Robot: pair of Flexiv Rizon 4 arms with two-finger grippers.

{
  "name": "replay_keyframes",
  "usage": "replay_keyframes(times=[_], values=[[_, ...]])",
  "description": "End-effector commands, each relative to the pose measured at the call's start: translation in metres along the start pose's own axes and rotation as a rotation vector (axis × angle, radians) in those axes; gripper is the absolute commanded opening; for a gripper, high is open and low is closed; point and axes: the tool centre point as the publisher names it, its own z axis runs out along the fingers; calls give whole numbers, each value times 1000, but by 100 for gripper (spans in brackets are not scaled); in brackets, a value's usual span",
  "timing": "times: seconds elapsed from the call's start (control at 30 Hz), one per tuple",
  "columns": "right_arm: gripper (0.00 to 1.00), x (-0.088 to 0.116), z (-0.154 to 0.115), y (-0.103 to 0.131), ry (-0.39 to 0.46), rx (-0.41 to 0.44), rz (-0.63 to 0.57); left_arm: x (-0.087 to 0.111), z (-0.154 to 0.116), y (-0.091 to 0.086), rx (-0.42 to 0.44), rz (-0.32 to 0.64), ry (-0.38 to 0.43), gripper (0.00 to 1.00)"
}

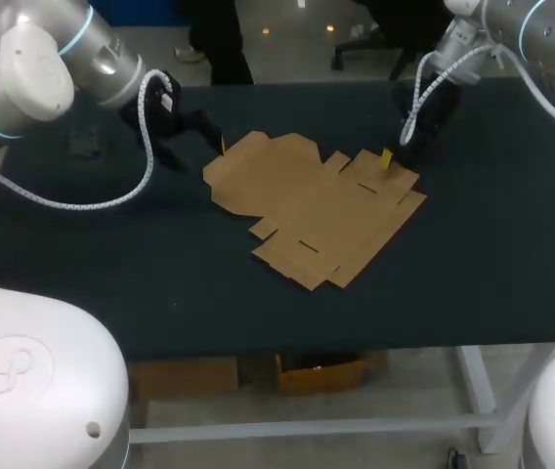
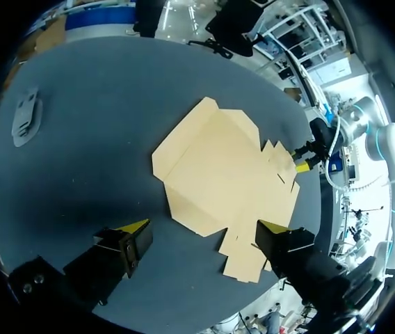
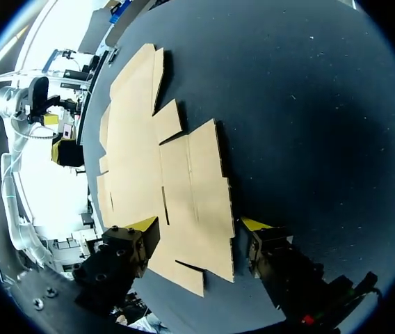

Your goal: Assemble the packaging by folding the flat box into shape, placing the metal phone stand inside, and closing the box properly

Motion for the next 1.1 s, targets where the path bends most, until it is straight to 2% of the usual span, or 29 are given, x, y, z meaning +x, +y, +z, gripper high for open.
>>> replay_keyframes(times=[0.03, 0.2, 0.43, 0.7, 1.1], values=[[71, -6, 2, 4, 158, 79, 5, -2, 1, 1, 6, -5, -2, 100], [69, -5, 4, 2, 173, 72, 9, -4, 1, 2, 7, -9, 2, 100], [49, -3, 4, 0, 186, 53, 9, -7, 2, 3, 12, -13, 0, 100], [46, -2, 5, -1, 199, 32, 10, -9, 2, 4, 18, -22, -3, 100], [35, -1, 7, -5, 206, -23, 15, -11, 2, 4, 20, -28, 1, 100]])
